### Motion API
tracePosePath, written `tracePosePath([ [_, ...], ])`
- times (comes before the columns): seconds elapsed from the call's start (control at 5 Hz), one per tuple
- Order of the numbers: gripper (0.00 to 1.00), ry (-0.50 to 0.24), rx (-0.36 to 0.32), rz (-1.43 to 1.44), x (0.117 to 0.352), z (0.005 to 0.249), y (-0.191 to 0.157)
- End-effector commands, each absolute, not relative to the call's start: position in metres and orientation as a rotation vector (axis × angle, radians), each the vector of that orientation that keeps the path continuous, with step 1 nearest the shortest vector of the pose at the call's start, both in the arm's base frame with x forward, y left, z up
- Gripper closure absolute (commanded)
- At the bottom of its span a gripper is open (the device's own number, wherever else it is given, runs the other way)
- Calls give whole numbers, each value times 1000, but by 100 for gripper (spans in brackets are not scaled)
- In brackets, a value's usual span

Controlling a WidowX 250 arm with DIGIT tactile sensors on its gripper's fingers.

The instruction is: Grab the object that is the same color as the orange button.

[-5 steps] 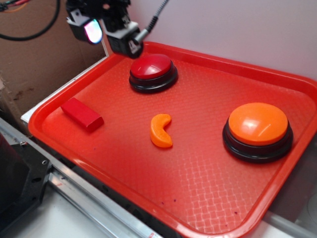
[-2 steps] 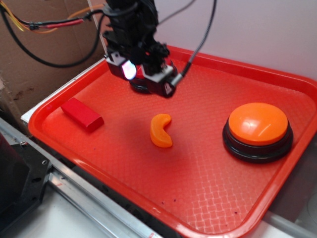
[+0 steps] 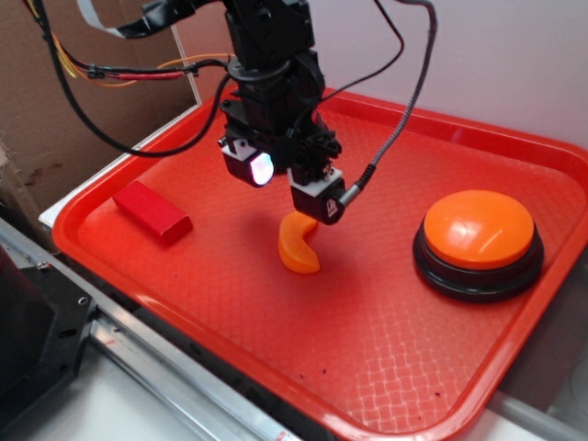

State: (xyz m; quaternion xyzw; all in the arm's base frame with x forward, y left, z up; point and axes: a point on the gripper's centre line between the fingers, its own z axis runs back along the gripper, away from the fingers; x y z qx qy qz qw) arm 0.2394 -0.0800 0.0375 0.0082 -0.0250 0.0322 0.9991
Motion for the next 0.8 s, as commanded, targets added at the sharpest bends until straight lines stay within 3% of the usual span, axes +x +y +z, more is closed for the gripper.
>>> tracePosePath([
  [0.0,0,-16,24,89,234,22,-82],
  [0.6,0,9,16,150,236,7,-74],
])
